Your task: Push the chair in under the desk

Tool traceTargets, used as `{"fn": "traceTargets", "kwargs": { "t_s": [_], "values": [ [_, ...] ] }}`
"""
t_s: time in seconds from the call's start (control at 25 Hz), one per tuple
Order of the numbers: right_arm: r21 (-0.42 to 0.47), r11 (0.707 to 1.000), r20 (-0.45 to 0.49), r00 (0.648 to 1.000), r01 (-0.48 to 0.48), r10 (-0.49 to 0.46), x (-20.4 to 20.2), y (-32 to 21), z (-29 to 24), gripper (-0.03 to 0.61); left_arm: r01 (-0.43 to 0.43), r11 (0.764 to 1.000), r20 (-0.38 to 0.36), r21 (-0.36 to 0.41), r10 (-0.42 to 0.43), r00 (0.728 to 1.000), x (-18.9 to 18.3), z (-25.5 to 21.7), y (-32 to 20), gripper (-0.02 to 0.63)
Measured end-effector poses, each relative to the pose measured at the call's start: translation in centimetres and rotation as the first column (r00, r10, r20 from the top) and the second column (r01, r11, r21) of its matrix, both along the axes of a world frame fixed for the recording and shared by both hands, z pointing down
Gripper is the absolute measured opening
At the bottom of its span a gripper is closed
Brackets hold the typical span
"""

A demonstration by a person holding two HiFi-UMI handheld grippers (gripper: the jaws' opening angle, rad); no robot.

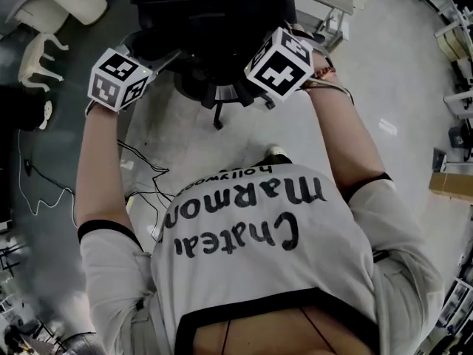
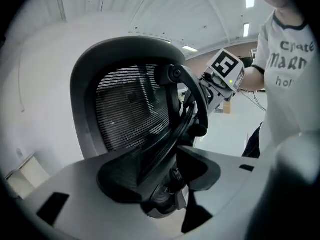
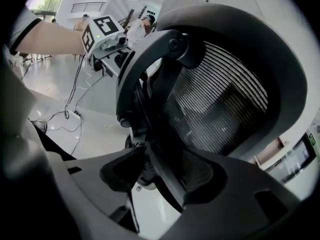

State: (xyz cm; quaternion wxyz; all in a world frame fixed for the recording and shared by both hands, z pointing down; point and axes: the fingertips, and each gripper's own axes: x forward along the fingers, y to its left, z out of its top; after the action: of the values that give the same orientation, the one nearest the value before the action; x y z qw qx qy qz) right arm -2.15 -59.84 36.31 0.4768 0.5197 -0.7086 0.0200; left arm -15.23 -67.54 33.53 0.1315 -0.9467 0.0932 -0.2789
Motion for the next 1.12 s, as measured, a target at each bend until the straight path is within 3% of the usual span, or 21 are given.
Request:
{"fn": "traceTargets", "kwargs": {
  "t_s": [0.12, 0.28, 0.36, 0.44, 0.52, 0.56, 0.72, 0.84, 1.12],
  "values": [
    [0.001, 1.000, -0.040, 0.999, -0.010, 0.010, -0.7, -0.1, 0.3, 0.258, -0.014, 1.000, 0.037, -0.008, 0.015, 0.999, -0.3, 0.1, -0.9, 0.229],
    [0.028, 0.999, 0.072, 0.997, -0.030, 0.028, -1.0, 0.1, -0.1, 0.228, -0.010, 1.000, 0.090, -0.029, 0.013, 0.996, -0.1, 0.7, -0.9, 0.233],
    [0.032, 0.999, 0.108, 0.994, -0.030, 0.026, -1.2, 0.1, -0.3, 0.215, -0.018, 1.000, 0.111, -0.004, 0.018, 0.994, -0.2, 0.8, -0.9, 0.233],
    [0.027, 0.999, 0.130, 0.991, -0.018, 0.014, -1.2, 0.0, -0.5, 0.216, -0.045, 0.992, 0.183, 0.118, 0.023, 0.983, -0.3, 1.1, -1.0, 0.237],
    [0.020, 1.000, 0.140, 0.990, 0.005, -0.008, -1.3, 0.1, -0.5, 0.217, -0.110, 0.947, 0.311, 0.302, 0.011, 0.950, -0.4, 1.9, -1.4, 0.236],
    [0.016, 1.000, 0.134, 0.991, 0.022, -0.024, -1.3, 0.2, -0.4, 0.220, -0.131, 0.927, 0.358, 0.351, -0.004, 0.934, -0.3, 2.2, -1.5, 0.238],
    [0.002, 0.996, 0.056, 0.994, 0.095, -0.095, -1.5, 0.8, 0.2, 0.233, -0.097, 0.938, 0.408, 0.332, -0.050, 0.911, 0.0, 2.6, -1.7, 0.241],
    [-0.019, 0.991, 0.048, 0.990, 0.132, -0.131, -2.2, 1.2, 0.6, 0.215, -0.069, 0.945, 0.435, 0.320, -0.081, 0.897, -0.4, 3.0, -1.7, 0.241],
    [0.021, 0.991, -0.055, 0.990, 0.130, -0.129, -4.8, -0.4, 0.1, 0.200, -0.055, 0.949, 0.436, 0.311, -0.091, 0.895, -2.4, 2.6, -3.8, 0.241]
  ]
}}
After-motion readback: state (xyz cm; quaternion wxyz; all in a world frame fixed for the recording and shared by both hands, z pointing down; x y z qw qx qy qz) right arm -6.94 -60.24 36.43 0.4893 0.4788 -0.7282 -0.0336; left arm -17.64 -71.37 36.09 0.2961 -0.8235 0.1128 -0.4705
